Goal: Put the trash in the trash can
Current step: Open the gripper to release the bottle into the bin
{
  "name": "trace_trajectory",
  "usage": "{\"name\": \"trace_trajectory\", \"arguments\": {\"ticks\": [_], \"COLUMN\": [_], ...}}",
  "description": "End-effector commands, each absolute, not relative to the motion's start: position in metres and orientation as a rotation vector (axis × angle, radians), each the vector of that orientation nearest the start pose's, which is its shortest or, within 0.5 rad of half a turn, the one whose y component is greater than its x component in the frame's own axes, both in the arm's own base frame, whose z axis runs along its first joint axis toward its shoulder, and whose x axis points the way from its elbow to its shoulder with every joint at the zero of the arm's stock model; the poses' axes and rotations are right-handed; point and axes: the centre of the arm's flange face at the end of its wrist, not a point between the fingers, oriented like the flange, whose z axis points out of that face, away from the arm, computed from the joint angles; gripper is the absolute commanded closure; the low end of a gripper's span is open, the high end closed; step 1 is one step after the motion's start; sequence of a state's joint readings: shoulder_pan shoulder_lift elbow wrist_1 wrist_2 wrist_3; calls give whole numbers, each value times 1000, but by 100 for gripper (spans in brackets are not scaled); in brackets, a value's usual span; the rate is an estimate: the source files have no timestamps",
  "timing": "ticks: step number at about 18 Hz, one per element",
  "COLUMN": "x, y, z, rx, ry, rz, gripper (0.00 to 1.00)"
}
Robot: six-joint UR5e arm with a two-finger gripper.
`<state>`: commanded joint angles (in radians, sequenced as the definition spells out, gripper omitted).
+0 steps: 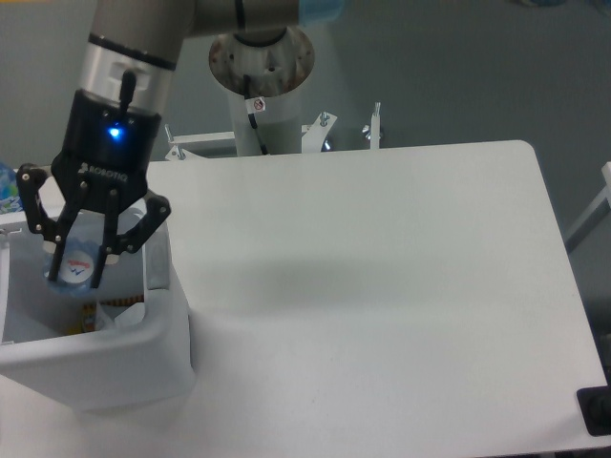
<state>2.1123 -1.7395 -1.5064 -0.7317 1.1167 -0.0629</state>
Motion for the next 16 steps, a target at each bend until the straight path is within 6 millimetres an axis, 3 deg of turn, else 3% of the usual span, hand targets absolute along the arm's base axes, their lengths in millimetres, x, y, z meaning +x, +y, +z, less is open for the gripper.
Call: {"name": "trace_trajectory", "arguments": {"ticks": [2, 3, 6, 9, 16], "x": [-154, -154, -154, -153, -158], "y": [601, 601, 601, 601, 600], "z": [537, 536, 536, 535, 552], "rx": [-2275, -2277, -2276, -2278, -2249], "ry": [-494, -495, -495, -494, -492], "rz": [-310, -313, -311, -312, -293], "gripper": [95, 82, 13, 4, 0]}}
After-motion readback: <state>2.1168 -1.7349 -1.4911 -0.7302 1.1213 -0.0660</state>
